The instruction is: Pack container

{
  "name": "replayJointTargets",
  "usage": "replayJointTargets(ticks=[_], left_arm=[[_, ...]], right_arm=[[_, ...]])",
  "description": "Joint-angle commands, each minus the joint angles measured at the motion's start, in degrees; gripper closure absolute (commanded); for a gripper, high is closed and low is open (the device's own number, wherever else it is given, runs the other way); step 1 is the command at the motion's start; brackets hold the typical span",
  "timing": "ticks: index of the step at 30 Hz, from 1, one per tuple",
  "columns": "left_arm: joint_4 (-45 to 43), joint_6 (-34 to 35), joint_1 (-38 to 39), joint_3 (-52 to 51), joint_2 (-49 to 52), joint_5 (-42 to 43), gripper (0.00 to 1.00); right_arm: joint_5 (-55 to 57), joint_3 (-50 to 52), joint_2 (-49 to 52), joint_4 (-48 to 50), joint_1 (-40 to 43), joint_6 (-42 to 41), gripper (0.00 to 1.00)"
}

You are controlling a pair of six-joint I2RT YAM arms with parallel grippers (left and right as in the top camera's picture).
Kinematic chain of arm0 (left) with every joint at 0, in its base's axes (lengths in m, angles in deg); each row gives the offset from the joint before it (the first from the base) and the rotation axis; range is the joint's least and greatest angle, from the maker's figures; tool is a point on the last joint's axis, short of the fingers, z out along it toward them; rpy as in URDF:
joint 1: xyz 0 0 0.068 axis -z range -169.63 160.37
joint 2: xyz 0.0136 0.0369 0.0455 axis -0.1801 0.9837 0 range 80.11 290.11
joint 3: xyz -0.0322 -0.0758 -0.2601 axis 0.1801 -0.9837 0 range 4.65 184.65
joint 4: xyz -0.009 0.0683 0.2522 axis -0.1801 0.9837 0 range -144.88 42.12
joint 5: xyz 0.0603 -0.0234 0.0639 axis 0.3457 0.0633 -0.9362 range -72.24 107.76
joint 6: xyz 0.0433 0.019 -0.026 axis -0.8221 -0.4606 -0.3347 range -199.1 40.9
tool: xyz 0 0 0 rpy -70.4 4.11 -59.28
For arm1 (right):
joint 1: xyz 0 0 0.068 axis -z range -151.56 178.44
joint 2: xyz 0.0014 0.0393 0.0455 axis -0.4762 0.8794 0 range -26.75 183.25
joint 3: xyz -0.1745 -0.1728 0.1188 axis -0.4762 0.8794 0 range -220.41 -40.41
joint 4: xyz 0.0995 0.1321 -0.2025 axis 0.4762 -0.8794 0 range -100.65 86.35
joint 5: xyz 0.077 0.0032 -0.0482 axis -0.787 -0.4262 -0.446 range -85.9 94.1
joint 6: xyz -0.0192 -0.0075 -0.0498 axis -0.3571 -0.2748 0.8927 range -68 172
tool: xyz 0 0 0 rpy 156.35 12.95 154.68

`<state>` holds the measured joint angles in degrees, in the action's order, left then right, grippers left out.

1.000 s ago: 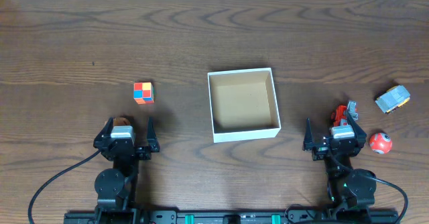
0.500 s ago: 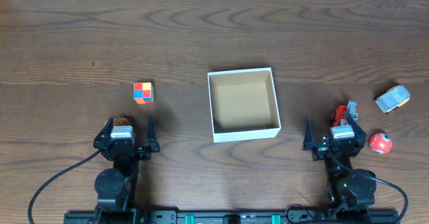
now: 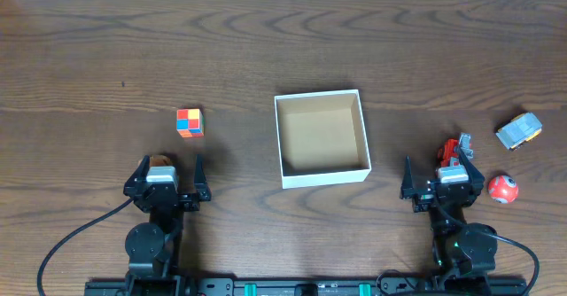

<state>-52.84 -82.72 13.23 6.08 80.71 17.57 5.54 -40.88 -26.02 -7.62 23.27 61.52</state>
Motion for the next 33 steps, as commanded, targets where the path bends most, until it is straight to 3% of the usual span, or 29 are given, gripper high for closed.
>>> replayJointTargets(ticks=[1, 19, 21, 25, 33], left_arm=[[2.16, 0.28, 0.13, -1.2, -0.26, -0.46, 0.02], [2.03, -0.44, 0.11, -1.2, -0.26, -0.5, 0.02], [1.29, -0.11, 0.07, -1.2, -0.26, -0.42, 0.02], [1.03, 9.18, 0.09, -0.07, -0.17, -0.42, 0.02], [8.41, 11.89, 0.07, 12.96, 7.98, -0.46, 0.02]], right_arm=[[-0.2, 0.15, -0.11, -0.15, -0.31, 0.42, 0.01], [-2.21, 0.15, -0.11, 0.02, -0.33, 0.31, 0.01], [-4.02, 0.15, -0.11, 0.2, -0.33, -2.58, 0.01], [-4.09, -0.33, -0.04, -0.28, -0.31, -10.64, 0.01], [0.48, -16.17, 8.11, -12.74, 2.75, -12.7, 0.01]])
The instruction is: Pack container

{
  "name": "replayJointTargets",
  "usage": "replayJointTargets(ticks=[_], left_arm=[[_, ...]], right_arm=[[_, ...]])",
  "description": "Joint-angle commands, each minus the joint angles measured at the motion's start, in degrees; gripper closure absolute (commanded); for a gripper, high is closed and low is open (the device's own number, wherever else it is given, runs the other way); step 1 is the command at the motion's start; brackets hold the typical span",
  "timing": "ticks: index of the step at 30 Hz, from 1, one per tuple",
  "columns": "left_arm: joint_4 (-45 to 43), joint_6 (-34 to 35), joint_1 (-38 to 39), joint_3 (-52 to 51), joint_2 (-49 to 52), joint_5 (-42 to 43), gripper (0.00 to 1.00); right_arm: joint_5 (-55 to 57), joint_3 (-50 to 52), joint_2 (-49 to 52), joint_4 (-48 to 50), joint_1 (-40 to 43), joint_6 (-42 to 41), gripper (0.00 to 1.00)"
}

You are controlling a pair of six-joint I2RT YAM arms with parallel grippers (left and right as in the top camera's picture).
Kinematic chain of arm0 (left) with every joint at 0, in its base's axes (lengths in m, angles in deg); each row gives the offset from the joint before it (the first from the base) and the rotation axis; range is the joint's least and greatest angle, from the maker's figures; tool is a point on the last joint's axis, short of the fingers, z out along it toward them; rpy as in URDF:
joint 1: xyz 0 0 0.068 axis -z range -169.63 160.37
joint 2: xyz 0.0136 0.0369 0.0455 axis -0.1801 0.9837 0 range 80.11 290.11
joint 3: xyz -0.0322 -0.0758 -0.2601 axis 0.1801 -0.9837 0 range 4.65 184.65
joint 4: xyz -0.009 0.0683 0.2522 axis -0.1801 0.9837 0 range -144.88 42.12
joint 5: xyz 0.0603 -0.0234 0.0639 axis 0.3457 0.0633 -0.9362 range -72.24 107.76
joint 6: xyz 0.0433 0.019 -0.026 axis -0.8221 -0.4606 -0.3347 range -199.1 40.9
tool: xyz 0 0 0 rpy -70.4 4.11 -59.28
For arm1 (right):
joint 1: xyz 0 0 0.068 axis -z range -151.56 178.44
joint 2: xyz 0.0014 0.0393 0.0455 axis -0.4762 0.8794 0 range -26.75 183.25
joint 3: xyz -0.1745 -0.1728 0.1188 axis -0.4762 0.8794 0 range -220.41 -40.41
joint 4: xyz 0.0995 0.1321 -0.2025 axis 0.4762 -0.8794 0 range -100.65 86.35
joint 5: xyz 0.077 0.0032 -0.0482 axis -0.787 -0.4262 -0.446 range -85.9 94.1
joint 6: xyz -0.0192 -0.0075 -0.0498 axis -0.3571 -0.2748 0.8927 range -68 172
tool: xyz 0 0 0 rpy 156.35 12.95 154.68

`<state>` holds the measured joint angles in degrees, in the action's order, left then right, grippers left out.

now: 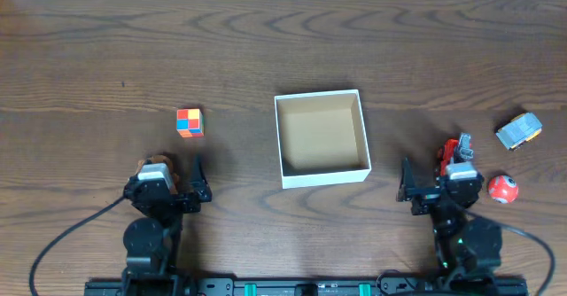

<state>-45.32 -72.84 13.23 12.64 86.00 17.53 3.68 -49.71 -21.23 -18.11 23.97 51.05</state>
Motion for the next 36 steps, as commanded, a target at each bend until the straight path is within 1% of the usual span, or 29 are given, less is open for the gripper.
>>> replayJointTargets(ticks=[1, 7, 12, 14, 16, 18, 21, 29, 36], left_arm=[[2.95, 2.01, 0.07, 9.16, 4.87, -0.44, 0.02], [14.14, 2.01, 0.07, 24.0, 19.26, -0.42, 0.02], [25.31, 1.99, 0.07, 35.3, 31.15, -0.13, 0.02], [28.96, 2.01, 0.07, 38.73, 34.75, -0.09, 0.02], [30.77, 2.01, 0.07, 40.87, 37.48, 1.33, 0.02], [31.8, 2.01, 0.07, 41.75, 38.91, 3.17, 0.02], [32.11, 2.01, 0.07, 41.75, 39.32, 4.57, 0.02], [32.24, 2.01, 0.07, 41.75, 39.3, 4.57, 0.02], [32.22, 2.01, 0.07, 41.75, 39.34, 4.57, 0.02]], right_arm=[[2.36, -10.78, 5.88, -5.07, 3.17, -2.23, 0.01], [1.77, -31.15, 23.45, -21.81, 10.99, -3.98, 0.01], [-5.75, -47.12, 40.04, -36.65, 18.32, -3.85, 0.01], [-10.47, -52.85, 46.86, -42.4, 21.29, -2.05, 0.01], [-15.02, -58.8, 54.03, -48.5, 23.8, -0.7, 0.01], [-16.09, -63.41, 60.02, -52.78, 24.92, -0.63, 0.01], [-13.94, -66.4, 65.92, -54.55, 25.33, 1.95, 0.01], [-2.78, -66.45, 78.73, -54.58, 25.59, -2.21, 0.01], [1.05, -66.34, 86.31, -53.02, 25.38, -2.21, 0.01]])
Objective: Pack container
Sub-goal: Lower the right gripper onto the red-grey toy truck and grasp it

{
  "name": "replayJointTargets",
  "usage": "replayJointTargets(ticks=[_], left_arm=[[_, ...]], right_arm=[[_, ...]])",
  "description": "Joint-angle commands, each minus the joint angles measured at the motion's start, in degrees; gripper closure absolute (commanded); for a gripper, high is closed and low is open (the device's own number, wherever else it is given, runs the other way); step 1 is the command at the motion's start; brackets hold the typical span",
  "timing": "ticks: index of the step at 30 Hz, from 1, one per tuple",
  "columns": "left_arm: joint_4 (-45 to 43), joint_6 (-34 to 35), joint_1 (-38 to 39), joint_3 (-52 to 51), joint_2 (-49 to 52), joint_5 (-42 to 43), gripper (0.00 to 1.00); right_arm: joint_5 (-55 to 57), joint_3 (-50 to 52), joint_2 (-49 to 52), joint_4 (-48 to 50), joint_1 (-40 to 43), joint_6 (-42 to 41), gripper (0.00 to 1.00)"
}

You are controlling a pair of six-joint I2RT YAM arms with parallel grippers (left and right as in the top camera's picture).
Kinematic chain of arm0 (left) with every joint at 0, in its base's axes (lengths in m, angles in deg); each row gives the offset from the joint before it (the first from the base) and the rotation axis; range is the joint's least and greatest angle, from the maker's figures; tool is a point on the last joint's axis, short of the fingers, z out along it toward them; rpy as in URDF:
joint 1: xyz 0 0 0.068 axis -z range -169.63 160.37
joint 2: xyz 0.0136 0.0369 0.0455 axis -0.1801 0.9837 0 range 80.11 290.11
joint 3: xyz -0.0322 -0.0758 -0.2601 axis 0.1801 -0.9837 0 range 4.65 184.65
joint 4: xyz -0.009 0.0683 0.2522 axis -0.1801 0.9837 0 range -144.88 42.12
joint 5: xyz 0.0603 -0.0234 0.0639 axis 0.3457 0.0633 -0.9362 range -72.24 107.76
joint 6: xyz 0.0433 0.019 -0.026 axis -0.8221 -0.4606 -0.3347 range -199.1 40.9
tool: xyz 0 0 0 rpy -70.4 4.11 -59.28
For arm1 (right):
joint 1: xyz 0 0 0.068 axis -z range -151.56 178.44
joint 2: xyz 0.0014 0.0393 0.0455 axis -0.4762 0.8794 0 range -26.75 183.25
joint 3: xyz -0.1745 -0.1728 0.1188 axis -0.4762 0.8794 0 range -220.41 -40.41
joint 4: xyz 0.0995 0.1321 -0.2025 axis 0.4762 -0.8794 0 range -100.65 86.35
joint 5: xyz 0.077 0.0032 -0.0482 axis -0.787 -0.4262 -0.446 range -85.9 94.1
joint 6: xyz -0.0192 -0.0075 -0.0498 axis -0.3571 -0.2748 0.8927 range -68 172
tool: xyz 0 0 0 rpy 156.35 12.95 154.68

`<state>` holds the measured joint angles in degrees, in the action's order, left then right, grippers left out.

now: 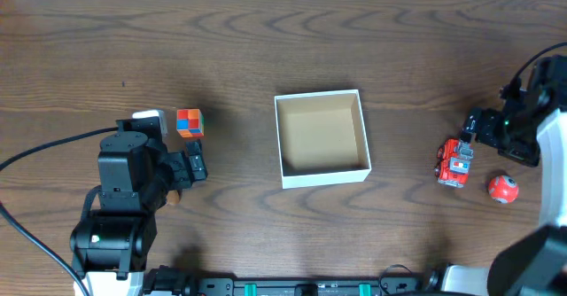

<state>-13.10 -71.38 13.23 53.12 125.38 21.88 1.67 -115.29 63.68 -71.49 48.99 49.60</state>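
Note:
The open white box [282,136] stands empty at the middle of the table. A multicoloured cube [189,121] lies to its left. My left gripper [195,165] hovers just below and right of the cube, fingers apart, holding nothing. A red toy truck [454,161] and a red ball [502,188] lie right of the box. My right gripper [477,126] hangs just above and right of the truck; its jaws are too dark to read.
The right arm [532,110] covers the far-right patch of table. A small brown object [174,195] peeks out beneath the left arm. Cables trail along the front edge.
Both arms have left their spots at the front edge. The left gripper now sits beside the cube, and the right arm reaches in from the right above the truck, covering the grey-and-yellow toy car.
Both arms stood at the front edge with their grippers open, cube, truck, ball and toy car lying untouched around the empty box. Then both had shifted slightly. Now they are out over the table near the cube and the truck; no object has moved.

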Motion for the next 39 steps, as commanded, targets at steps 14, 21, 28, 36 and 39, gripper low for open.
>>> replayJointTargets(ticks=[14, 21, 28, 36, 39], left_arm=[[-0.26, 0.55, 0.07, 1.27, -0.04, 0.22, 0.02], [-0.24, 0.55, 0.07, 1.27, -0.04, 0.2, 0.02], [-0.24, 0.52, 0.07, 1.27, -0.04, 0.2, 0.02], [-0.22, 0.55, 0.07, 1.27, 0.7, 0.2, 0.02], [-0.22, 0.55, 0.07, 1.27, 1.09, 0.2, 0.02]], right_arm=[[3.06, 7.61, 3.45, 7.8, -3.23, -0.52, 0.04], [3.08, 12.74, 3.45, 13.7, -6.78, -0.52, 0.04], [3.1, 17.51, 3.45, 16.72, -7.04, -0.57, 0.06], [3.1, 18.25, 3.45, 17.62, -7.02, -0.83, 0.15], [3.1, 18.25, 3.45, 17.73, -7.02, -0.83, 0.18]])
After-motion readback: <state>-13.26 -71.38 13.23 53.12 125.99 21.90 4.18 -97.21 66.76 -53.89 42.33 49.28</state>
